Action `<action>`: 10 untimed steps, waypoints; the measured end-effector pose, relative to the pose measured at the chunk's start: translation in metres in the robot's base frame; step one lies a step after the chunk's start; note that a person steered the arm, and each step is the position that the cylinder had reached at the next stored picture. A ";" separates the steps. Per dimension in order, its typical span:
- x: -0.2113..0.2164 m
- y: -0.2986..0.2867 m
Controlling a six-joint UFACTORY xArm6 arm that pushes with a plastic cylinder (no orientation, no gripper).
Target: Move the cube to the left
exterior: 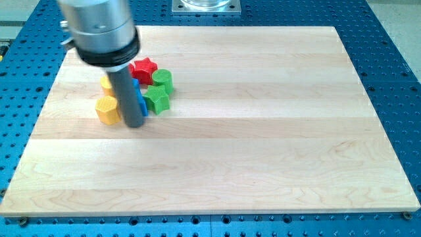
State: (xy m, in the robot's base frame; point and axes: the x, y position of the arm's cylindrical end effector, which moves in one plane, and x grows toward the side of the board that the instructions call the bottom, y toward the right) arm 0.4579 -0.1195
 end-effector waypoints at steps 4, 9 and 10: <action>-0.085 0.059; -0.060 -0.005; -0.071 -0.027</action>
State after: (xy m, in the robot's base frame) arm 0.3870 -0.1461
